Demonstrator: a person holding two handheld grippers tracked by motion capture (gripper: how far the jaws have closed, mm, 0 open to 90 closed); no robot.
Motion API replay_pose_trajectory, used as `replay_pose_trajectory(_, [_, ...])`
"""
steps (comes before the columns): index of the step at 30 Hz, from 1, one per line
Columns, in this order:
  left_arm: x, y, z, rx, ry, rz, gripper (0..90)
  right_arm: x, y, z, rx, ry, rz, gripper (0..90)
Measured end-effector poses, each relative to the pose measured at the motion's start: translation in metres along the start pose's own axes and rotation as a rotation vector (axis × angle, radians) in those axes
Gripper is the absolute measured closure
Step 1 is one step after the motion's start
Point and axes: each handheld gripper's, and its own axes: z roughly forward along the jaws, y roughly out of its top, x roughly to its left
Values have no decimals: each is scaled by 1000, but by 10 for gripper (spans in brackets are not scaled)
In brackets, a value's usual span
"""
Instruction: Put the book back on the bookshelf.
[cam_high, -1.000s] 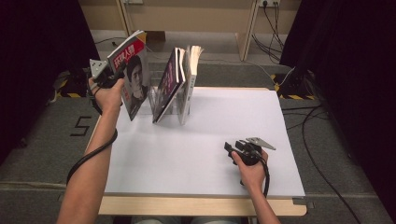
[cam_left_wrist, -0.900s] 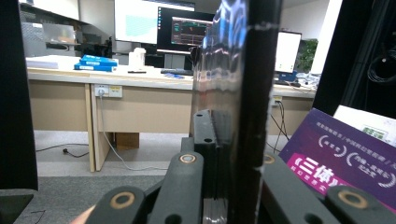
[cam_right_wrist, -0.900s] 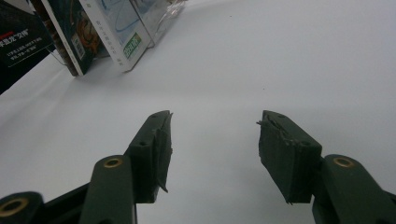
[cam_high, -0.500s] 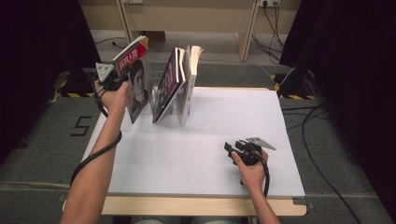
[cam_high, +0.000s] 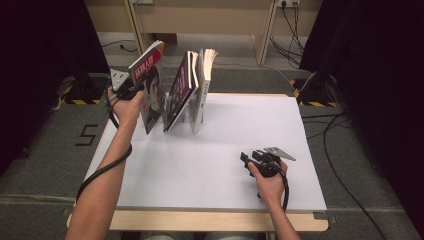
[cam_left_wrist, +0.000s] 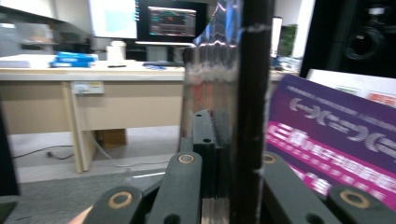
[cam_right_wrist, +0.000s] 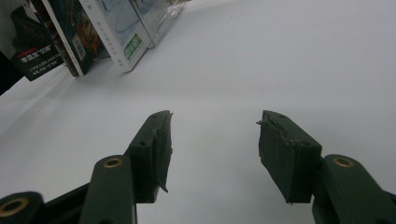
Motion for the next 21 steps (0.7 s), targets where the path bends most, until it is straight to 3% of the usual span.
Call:
replay_pose_trajectory(2, [-2,0,-1,9,-11,21,851,0,0,0,-1,0,1,445])
replay_pose_trajectory(3, [-6,1,-1,22,-35,58,849,-1,0,-1,-2,-1,1,445])
replay_pose_trajectory(8, [-14,4,1,45,-65,116,836,0,0,1,5,0,1,445])
replay_pose_trajectory(13, [-22,9,3,39,-94,114,803,0,0,0,2,0,0,445])
replay_pose_trajectory(21, [-30,10,6,39,-103,118,788,0,0,0,1,-1,-3,445])
